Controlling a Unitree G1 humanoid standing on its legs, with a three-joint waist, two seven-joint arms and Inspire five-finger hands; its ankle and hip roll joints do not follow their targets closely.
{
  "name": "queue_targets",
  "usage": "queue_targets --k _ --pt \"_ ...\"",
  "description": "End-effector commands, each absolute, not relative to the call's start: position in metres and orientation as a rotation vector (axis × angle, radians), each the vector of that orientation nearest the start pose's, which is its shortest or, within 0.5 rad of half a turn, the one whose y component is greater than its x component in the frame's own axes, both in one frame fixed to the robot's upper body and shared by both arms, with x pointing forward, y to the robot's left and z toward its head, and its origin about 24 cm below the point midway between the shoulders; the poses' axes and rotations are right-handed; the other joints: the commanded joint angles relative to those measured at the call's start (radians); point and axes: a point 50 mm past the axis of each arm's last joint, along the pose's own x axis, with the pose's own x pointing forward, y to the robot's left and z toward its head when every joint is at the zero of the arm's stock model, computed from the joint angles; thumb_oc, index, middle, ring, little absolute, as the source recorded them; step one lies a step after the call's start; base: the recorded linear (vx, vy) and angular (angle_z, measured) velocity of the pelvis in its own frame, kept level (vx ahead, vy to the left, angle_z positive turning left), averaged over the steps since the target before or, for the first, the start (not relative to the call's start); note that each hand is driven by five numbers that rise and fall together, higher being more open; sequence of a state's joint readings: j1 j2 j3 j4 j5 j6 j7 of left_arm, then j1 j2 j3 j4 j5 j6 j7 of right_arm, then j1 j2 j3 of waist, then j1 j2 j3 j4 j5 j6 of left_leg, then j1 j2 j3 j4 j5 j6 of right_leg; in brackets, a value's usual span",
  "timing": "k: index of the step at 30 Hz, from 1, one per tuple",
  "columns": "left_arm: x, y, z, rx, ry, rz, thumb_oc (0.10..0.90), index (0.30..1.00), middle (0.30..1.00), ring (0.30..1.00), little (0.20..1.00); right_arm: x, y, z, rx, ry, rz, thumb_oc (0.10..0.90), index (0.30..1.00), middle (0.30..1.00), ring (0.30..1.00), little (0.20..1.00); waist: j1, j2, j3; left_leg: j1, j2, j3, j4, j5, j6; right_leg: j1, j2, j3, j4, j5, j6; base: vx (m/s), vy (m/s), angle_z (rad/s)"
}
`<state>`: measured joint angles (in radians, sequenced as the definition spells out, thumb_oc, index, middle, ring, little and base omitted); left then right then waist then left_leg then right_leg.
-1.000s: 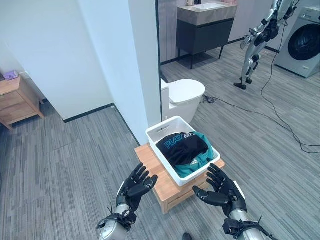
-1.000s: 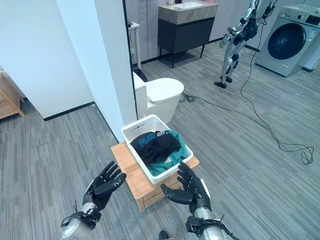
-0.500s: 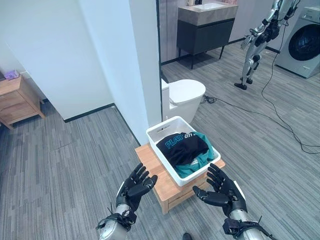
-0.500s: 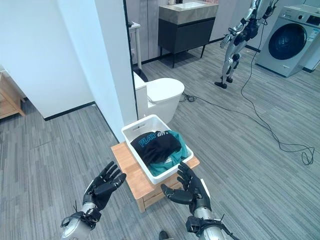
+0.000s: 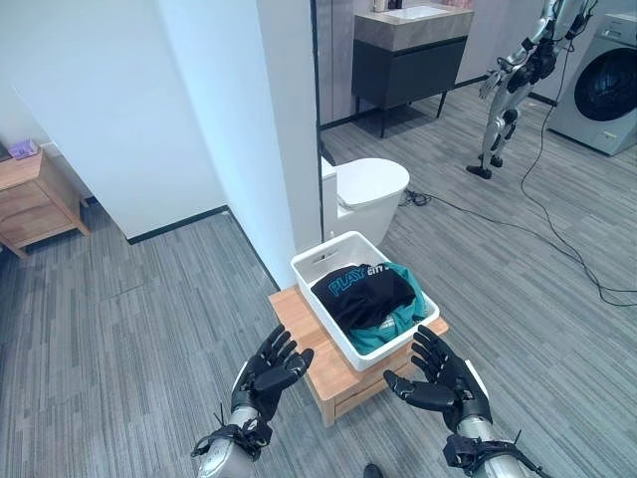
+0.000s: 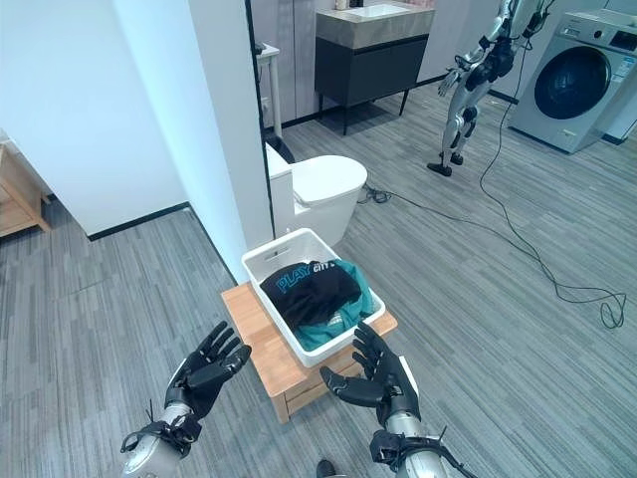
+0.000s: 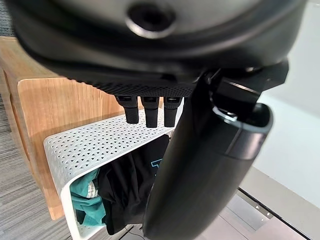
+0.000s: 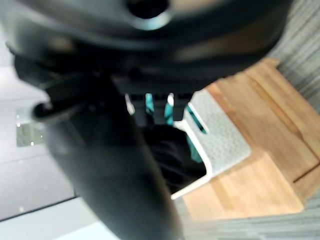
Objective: Pick up bed clothes into laundry basket.
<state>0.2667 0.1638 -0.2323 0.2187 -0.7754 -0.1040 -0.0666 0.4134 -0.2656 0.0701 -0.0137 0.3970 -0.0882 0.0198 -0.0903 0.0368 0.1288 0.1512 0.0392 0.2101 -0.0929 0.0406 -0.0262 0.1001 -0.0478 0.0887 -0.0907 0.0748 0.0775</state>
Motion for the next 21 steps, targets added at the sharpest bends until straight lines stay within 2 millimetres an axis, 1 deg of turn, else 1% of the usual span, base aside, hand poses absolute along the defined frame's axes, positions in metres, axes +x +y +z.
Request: queue_targets --k 1,21 --pt "0.2006 0.1527 -0.0176 -0.570 0.179 -0.075 0.800 0.900 0.900 0.900 0.900 0.1821 -0.2080 0.0310 0.117 -0.016 -0.030 0.800 0.900 0.900 0.900 0.900 0.020 -0.016 -0.032 0.014 -0.004 -0.107 0.027 -0.102 0.012 -0.010 -0.012 -0.040 0.116 -0.161 0.038 0.00 0.000 0.00" --pt "0.2032 0.1508 -0.0174 -0.557 0.181 -0.080 0.800 0.900 0.900 0.900 0.900 0.1830 -0.2078 0.0312 0.120 -0.020 -0.036 0.800 0.900 0.900 0.900 0.900 0.019 -0.015 -0.031 0.015 -0.004 -0.109 0.029 -0.104 0.012 -0.011 -0.010 -0.039 0.118 -0.163 0.038 0.00 0.000 0.00"
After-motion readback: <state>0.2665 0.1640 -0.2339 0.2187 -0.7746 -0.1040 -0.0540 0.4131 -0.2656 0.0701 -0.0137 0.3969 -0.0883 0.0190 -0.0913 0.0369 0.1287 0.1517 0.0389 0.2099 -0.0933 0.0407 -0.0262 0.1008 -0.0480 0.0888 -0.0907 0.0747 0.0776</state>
